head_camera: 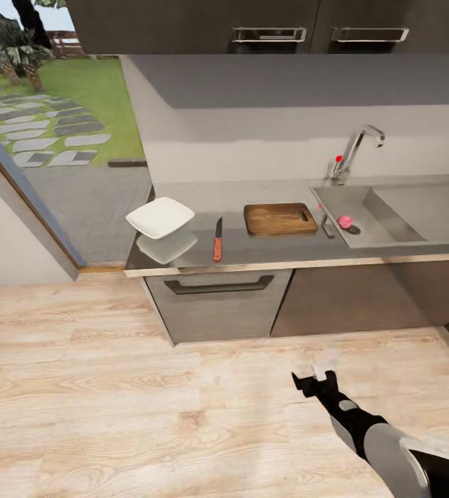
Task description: In the kitchen, take the Vidalia onion out of the sink, dice it on the chopping board with the paring knife, put the diced onion into the bowl on the countertop, then place both the paring knife and the chopping board into the sink.
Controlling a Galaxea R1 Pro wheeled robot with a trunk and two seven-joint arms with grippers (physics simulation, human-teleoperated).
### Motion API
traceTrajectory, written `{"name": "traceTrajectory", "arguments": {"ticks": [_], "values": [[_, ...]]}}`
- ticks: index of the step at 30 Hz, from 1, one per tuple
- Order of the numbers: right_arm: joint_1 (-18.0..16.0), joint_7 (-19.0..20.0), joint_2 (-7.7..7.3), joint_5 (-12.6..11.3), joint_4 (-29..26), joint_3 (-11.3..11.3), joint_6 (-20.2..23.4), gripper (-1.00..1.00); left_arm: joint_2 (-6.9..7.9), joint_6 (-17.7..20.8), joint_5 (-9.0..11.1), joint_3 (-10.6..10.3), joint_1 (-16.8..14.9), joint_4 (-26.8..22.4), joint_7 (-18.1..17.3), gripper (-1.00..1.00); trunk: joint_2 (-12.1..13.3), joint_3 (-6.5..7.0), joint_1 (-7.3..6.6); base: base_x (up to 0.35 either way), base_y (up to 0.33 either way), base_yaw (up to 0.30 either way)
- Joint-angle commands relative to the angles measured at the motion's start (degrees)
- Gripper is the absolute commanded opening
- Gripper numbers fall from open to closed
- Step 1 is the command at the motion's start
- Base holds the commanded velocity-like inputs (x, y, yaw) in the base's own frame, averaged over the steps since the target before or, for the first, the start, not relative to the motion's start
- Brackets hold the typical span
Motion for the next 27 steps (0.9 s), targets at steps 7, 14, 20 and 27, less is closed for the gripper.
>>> {"name": "traceTrajectory", "arguments": {"ticks": [7,14,20,27], "values": [[8.9,-4.6,3.41,0.2,0.1,-0.7,-4.2,1.00,-0.02,-0.1,0.0,0.0,0.0,-0.1,0.2,1.00,-0.1,-0.07,0.03,0.000,0.000,0.000],[18.0,-5.4,4.50,0.2,0.2,-0.6,-11.7,1.00,-0.02,-0.1,0.0,0.0,0.0,-0.1,0.2,1.00,-0.1,-0.07,0.03,0.000,0.000,0.000],[27.2,-5.6,4.98,0.2,0.2,-0.6,-21.1,1.00,-0.02,-0.1,0.0,0.0,0.0,-0.1,0.2,1.00,-0.1,-0.07,0.03,0.000,0.000,0.000],[37.3,-5.7,6.78,0.2,0.2,-0.7,-30.8,1.00,-0.02,-0.1,0.0,0.0,0.0,-0.1,0.2,1.00,-0.1,-0.07,0.03,0.000,0.000,0.000]]}}
